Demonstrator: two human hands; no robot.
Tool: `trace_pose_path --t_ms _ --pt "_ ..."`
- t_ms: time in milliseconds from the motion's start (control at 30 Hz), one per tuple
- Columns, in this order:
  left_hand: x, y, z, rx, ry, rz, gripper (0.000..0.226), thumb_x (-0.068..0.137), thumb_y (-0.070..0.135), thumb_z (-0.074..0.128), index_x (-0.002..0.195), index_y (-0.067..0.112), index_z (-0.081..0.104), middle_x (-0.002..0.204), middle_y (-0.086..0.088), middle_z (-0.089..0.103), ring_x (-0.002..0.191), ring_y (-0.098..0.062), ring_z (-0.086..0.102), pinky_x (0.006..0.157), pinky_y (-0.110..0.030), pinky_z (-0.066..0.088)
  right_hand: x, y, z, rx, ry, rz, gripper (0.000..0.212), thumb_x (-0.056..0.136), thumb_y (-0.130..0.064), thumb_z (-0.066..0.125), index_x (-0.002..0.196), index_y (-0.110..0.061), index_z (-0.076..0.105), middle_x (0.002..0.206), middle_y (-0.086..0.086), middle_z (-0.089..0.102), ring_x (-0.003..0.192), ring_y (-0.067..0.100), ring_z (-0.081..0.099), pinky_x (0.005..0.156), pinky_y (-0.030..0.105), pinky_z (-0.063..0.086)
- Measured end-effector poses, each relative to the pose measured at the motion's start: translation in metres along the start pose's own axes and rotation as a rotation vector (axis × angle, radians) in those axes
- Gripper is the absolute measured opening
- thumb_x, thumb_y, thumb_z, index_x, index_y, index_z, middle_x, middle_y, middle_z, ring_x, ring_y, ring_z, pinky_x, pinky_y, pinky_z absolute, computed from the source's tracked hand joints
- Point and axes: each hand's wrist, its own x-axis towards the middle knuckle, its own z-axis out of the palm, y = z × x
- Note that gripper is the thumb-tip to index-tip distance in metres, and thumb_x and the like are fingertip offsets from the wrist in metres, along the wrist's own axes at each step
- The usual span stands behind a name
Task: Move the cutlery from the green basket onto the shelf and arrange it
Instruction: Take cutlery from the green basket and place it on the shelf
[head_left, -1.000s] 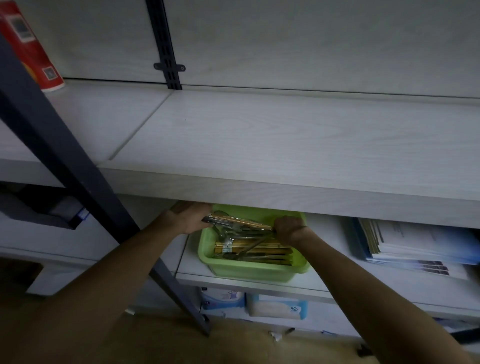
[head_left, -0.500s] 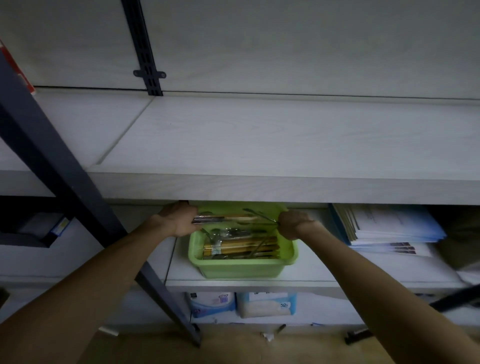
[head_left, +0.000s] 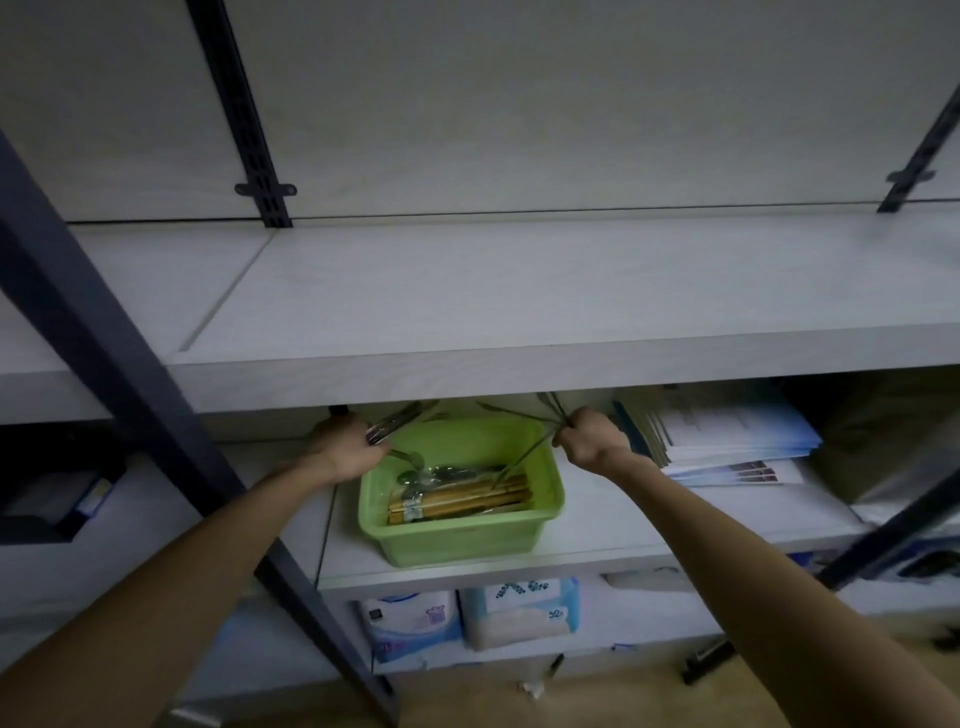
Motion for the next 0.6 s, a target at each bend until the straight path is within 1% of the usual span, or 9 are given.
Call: trace_pose_path --t_ms 67,133,200,267,300,367,467,533,600 --pt "-0.008 0.004 0.001 -0.096 -0.014 -0.016 0.032 0.097 0.045 0.06 0.078 0.018 0.057 0.075 -0.005 0.063 0.063 -0.018 0.059 0.053 -0.024 0.041 -0.008 0.005 -0.002 0.072 0.028 0.004 0.024 0.092 -0.029 0.056 0.095 -0.01 0.07 0.09 0.009 0.07 0.085 0.029 0.066 0.076 0.038 0.056" --pt "-0.015 0.009 0.004 -0.208 -0.021 -0.022 0.035 0.096 0.044 0.062 0.074 0.017 0.057 0.074 -0.008 0.065 0.062 -0.021 0.062 0.055 -0.025 0.043 -0.015 0.013 -0.004 0.169 0.046 0.02 0.025 0.086 -0.028 0.055 0.09 -0.01 0.073 0.083 0.01 0.071 0.08 0.03 0.067 0.077 0.042 0.057" --pt "-0.025 0.018 0.007 -0.28 0.005 -0.035 0.038 0.095 0.045 0.064 0.072 0.015 0.06 0.069 -0.007 0.064 0.062 -0.024 0.065 0.054 -0.025 0.044 -0.024 0.026 -0.01 0.236 0.082 0.024 0.034 0.076 -0.033 0.051 0.089 -0.011 0.074 0.08 0.011 0.071 0.08 0.032 0.067 0.078 0.043 0.057" --pt "-0.039 0.033 0.01 -0.31 0.037 -0.021 0.04 0.097 0.043 0.063 0.068 0.015 0.061 0.061 -0.005 0.062 0.054 -0.021 0.062 0.048 -0.023 0.041 -0.031 0.042 -0.018 0.296 0.121 0.026 0.046 0.068 -0.038 0.046 0.091 -0.01 0.074 0.081 0.014 0.071 0.081 0.035 0.067 0.079 0.044 0.057" --pt "-0.048 0.042 0.011 -0.32 0.052 0.0 0.041 0.098 0.041 0.063 0.065 0.017 0.06 0.058 -0.003 0.06 0.05 -0.019 0.06 0.047 -0.023 0.041 -0.035 0.052 -0.023 0.319 0.135 0.025 0.05 0.067 -0.039 0.044 0.092 -0.008 0.074 0.083 0.015 0.071 0.083 0.036 0.067 0.079 0.045 0.057" --pt "-0.068 0.064 0.009 -0.315 0.068 0.046 0.042 0.099 0.037 0.062 0.062 0.019 0.056 0.054 0.001 0.055 0.047 -0.016 0.054 0.047 -0.023 0.039 -0.042 0.073 -0.033 0.346 0.138 0.004 0.048 0.073 -0.038 0.045 0.094 -0.005 0.072 0.084 0.018 0.07 0.083 0.038 0.066 0.079 0.049 0.057" --pt "-0.097 0.101 0.01 -0.243 0.072 0.079 0.04 0.099 0.035 0.062 0.062 0.02 0.056 0.055 0.004 0.054 0.047 -0.013 0.051 0.043 -0.022 0.034 -0.059 0.105 -0.05 0.39 0.153 -0.022 0.028 0.091 -0.026 0.053 0.091 -0.003 0.068 0.086 0.022 0.069 0.084 0.041 0.066 0.078 0.055 0.056" --pt "-0.114 0.131 0.014 -0.219 0.075 0.097 0.04 0.098 0.034 0.064 0.062 0.021 0.055 0.054 0.005 0.054 0.047 -0.012 0.051 0.043 -0.023 0.033 -0.076 0.129 -0.061 0.412 0.168 -0.03 0.024 0.096 -0.022 0.053 0.088 -0.005 0.068 0.084 0.02 0.069 0.083 0.038 0.066 0.078 0.051 0.055" --pt "-0.128 0.167 0.019 -0.225 0.058 0.141 0.039 0.097 0.034 0.064 0.062 0.022 0.053 0.053 0.007 0.051 0.046 -0.009 0.049 0.042 -0.022 0.032 -0.097 0.159 -0.077 0.42 0.206 -0.025 0.026 0.097 -0.021 0.05 0.084 -0.008 0.068 0.08 0.015 0.069 0.079 0.035 0.066 0.075 0.047 0.054"
